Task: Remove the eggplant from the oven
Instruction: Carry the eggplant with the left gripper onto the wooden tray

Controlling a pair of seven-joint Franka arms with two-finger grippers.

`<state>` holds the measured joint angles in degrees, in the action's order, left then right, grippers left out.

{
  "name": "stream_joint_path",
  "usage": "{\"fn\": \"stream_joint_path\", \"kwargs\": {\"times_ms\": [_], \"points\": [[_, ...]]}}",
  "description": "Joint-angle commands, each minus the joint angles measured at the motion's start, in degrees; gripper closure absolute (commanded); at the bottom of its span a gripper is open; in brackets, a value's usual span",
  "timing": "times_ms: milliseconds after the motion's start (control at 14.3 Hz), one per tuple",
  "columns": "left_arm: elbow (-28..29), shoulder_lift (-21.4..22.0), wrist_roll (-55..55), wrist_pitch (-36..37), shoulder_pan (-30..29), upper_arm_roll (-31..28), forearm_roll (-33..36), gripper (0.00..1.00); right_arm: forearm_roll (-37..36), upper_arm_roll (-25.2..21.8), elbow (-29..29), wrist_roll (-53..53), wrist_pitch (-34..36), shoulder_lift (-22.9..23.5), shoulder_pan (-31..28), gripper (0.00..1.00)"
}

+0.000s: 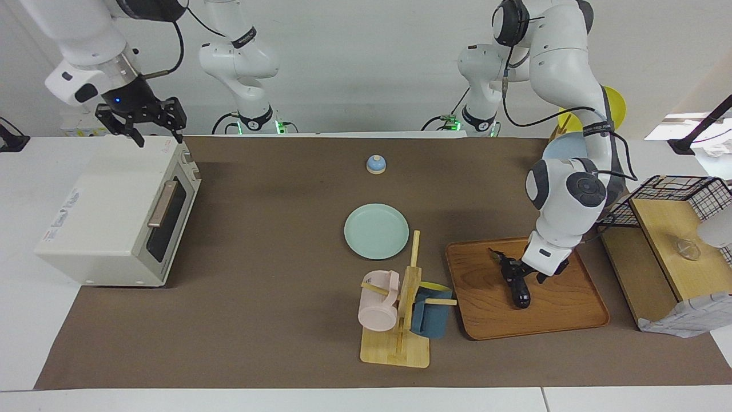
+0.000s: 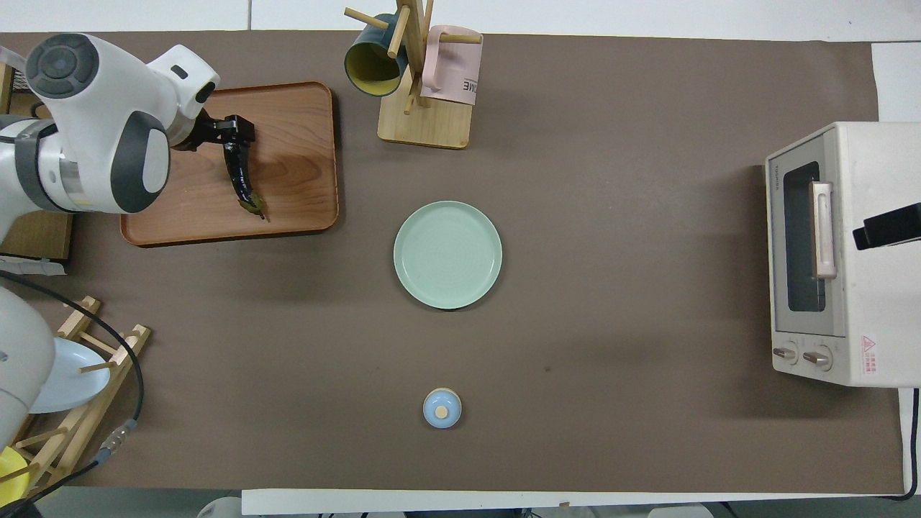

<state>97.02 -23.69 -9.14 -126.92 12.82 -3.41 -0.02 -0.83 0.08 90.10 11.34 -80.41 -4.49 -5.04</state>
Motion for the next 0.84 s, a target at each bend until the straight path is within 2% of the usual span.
{"fn": "stream_joint_path", "kwargs": {"times_ms": [0,140,209,419,558,767], "points": [[1.2,9.9,0.2,11.9,-2.0,0.2,-0.5,0.0,1.2,0.4,-3.3,0.3,1.8,3.4,-1.5,0.0],[-0.1,15.5,1.0,20.5,-4.0,0.2,-0.2,0.0,0.9,0.3,-3.4,0.2,1.2,4.3,-0.8,0.0],[-2.4,17.5,2.1,26.2,-4.3,0.2,-0.2,0.0,0.7,0.4,-3.5,0.2,0.9,4.2,-0.2,0.0],[-11.7,18.4,7.3,40.7,-5.5,0.1,-0.3,0.0,0.4,0.3,-3.5,-0.6,1.0,3.4,0.6,0.0],[-13.5,18.5,7.3,44.1,-5.5,-0.2,-0.3,0.0,0.4,0.2,-3.5,-0.6,1.0,3.6,0.8,0.0],[-13.4,21.6,7.3,45.4,-5.5,0.2,-0.3,0.0,0.4,0.1,-3.5,-0.7,1.0,3.4,0.9,0.0]]}}
